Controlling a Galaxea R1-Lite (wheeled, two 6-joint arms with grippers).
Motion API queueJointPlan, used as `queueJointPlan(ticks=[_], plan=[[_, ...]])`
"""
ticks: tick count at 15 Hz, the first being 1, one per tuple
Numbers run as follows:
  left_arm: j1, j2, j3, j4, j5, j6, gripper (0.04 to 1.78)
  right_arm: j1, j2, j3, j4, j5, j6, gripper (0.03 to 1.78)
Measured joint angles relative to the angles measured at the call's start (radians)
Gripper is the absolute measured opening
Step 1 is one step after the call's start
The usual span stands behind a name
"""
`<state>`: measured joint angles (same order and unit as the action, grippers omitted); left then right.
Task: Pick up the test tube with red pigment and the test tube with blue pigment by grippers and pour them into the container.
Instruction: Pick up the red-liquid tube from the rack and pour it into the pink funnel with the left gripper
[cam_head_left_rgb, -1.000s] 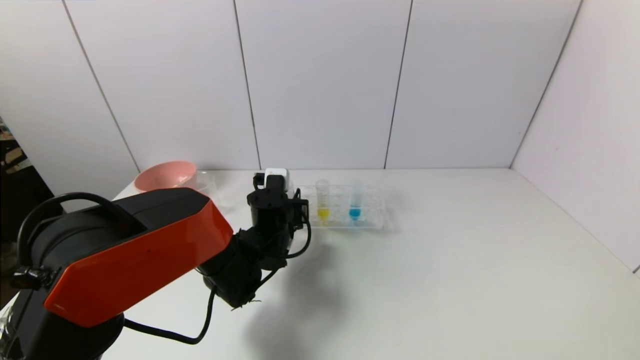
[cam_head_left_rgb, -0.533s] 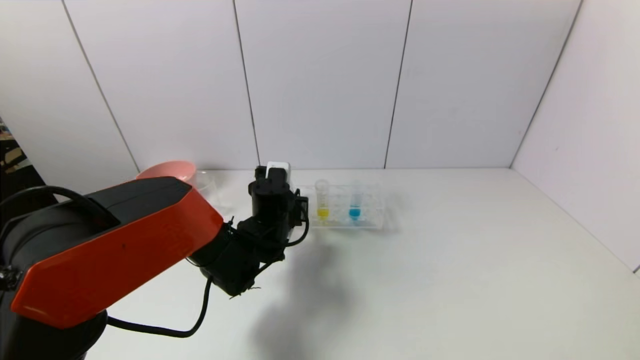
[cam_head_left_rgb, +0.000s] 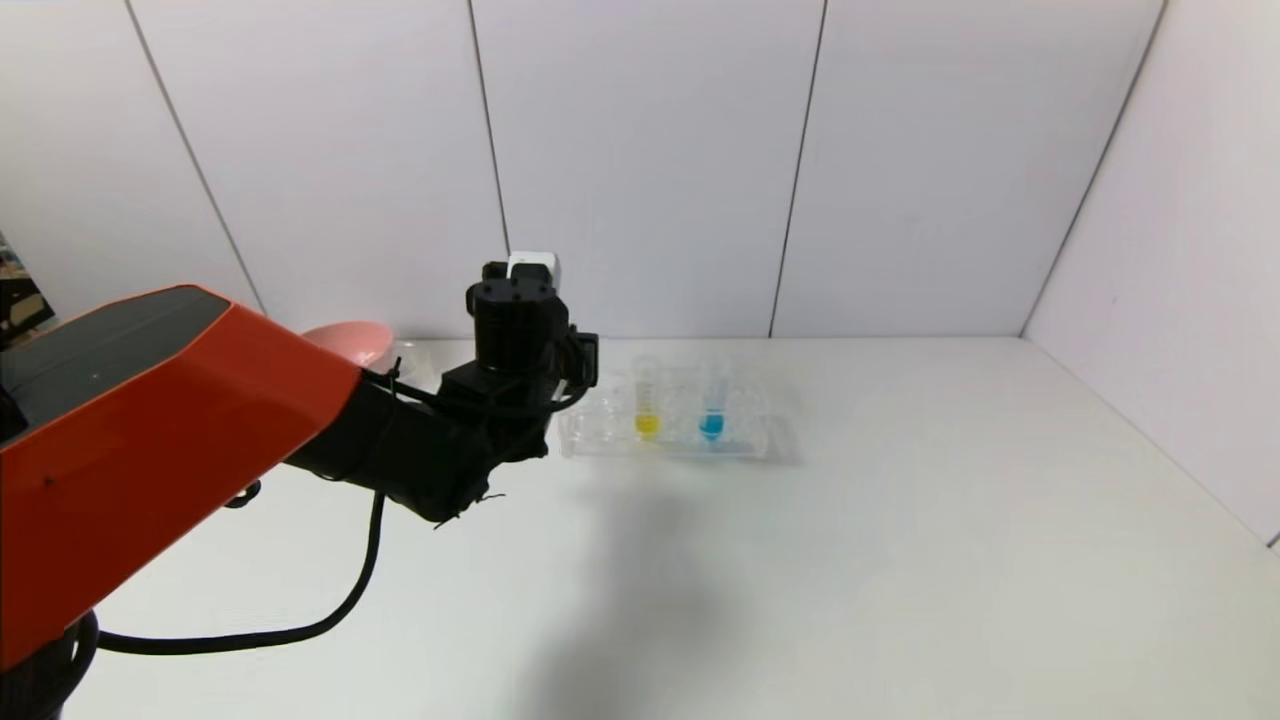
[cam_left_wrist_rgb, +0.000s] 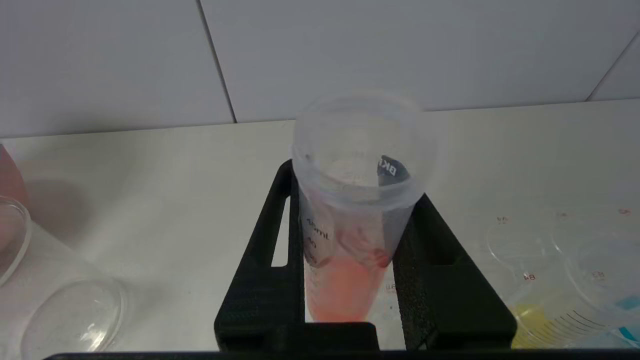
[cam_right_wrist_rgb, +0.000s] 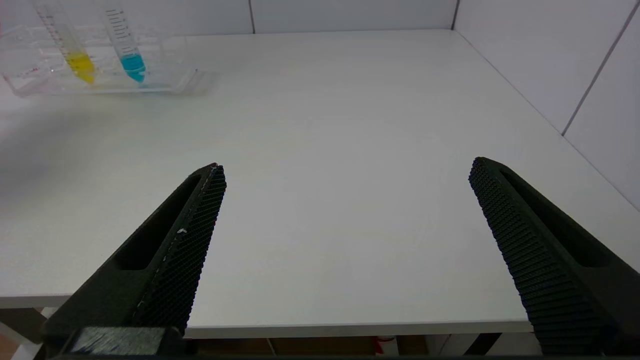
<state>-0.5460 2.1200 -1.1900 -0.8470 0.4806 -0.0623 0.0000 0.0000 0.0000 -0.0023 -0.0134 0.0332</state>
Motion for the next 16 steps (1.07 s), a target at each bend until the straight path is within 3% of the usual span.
queueJointPlan(ticks=[9, 12, 16], plan=[[0.027, -0.104, 0.005, 0.107, -0.050, -0.008, 0.51, 0.000, 0.000, 0.000, 0.000, 0.000, 0.000, 1.77], [0.073, -0.210, 0.070, 0.197, -0.141, -0.013, 0.51, 0.000, 0.000, 0.000, 0.000, 0.000, 0.000, 1.77], [0.182, -0.393, 0.184, 0.346, -0.354, -0.004, 0.51, 0.000, 0.000, 0.000, 0.000, 0.000, 0.000, 1.77]])
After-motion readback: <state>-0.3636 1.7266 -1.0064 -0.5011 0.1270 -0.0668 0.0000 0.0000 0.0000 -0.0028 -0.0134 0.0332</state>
